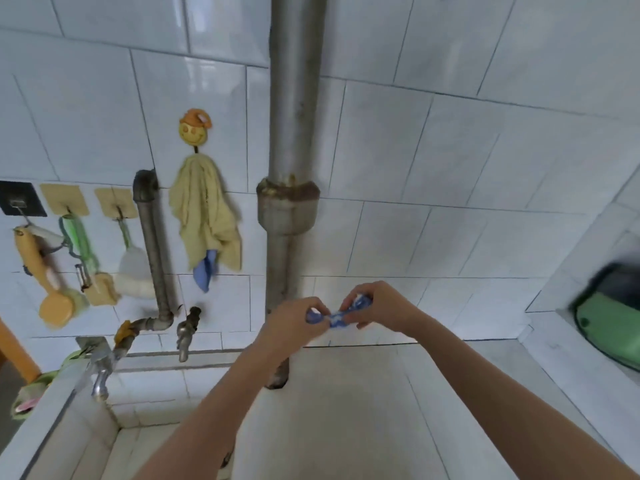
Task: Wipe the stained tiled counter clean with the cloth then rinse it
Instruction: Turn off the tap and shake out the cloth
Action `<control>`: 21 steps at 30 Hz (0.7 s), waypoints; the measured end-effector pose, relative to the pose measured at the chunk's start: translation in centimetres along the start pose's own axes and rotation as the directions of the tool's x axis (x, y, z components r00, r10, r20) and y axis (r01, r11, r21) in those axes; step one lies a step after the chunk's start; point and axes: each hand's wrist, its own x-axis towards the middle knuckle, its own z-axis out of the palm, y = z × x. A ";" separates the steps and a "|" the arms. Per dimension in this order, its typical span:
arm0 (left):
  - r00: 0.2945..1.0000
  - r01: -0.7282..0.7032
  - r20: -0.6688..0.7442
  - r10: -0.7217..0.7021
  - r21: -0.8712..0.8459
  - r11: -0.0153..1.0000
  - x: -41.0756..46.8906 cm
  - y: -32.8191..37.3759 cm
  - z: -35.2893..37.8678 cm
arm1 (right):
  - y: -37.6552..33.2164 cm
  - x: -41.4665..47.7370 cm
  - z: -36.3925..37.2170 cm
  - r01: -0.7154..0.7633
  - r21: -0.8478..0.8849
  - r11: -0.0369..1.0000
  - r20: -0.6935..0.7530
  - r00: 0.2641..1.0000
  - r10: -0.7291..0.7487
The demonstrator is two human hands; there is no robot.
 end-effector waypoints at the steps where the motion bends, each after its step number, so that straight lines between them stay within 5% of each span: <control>1: 1.000 -0.013 -0.015 0.013 0.003 1.000 1.1 1.9 0.2 | 0.2 -0.2 -2.2 0.019 -0.040 0.999 -0.025 0.999 -0.020; 6: 0.971 -0.124 -0.200 0.129 0.035 0.992 6.0 10.4 -2.6 | -1.5 0.3 -11.6 0.155 -0.042 0.987 -0.152 0.975 -0.160; 12: 0.837 -0.288 -0.465 0.289 0.075 0.955 11.6 18.7 -9.8 | -7.4 2.3 -20.6 0.341 -0.177 0.923 -0.379 0.842 -0.384; 21: 0.581 -0.416 -0.727 0.366 0.121 0.901 17.0 28.9 -19.3 | -17.4 4.1 -30.5 0.606 -0.168 0.777 -0.667 0.511 -0.543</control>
